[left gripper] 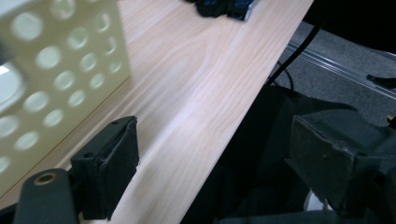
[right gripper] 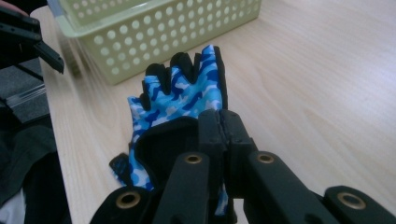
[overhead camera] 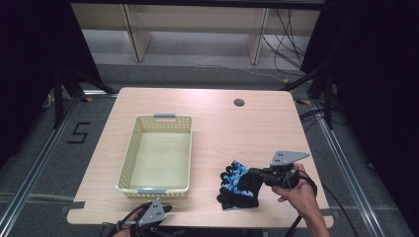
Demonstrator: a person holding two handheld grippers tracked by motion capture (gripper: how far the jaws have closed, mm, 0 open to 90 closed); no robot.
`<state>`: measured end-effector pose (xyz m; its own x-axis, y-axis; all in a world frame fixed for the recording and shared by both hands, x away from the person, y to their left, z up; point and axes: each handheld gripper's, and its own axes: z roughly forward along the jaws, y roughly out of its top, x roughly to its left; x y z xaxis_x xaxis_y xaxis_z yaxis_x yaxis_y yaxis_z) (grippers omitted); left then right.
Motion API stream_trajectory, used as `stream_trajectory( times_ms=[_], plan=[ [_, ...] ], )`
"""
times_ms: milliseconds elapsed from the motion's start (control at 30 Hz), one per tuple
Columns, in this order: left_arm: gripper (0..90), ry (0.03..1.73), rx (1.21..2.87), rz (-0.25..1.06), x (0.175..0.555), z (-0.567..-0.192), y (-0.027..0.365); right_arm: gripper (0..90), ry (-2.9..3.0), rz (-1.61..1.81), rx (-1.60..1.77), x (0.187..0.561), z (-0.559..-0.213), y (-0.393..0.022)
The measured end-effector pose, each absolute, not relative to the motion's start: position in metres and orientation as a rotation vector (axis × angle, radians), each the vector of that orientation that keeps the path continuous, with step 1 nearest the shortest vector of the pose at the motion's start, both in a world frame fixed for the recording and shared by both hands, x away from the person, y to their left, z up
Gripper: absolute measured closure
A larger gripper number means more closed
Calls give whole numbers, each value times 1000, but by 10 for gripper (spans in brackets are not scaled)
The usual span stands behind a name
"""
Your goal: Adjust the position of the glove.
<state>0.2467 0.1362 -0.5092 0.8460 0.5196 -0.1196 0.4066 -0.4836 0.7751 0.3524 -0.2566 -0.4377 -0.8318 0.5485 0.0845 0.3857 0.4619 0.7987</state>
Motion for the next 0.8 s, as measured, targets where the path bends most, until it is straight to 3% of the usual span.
stream_trajectory(
  times_ms=[300, 533, 800],
  plan=[
    [219, 558, 2150, 155, 254, -498, 99, 893, 2594, 1324, 803, 340, -455, -258],
    [326, 539, 2137, 171, 269, -486, 63, 892, 2603, 1360, 786, 334, -456, -256],
    [380, 541, 2135, 173, 286, -483, 42, 892, 2602, 1381, 779, 334, -456, -257]
  ],
)
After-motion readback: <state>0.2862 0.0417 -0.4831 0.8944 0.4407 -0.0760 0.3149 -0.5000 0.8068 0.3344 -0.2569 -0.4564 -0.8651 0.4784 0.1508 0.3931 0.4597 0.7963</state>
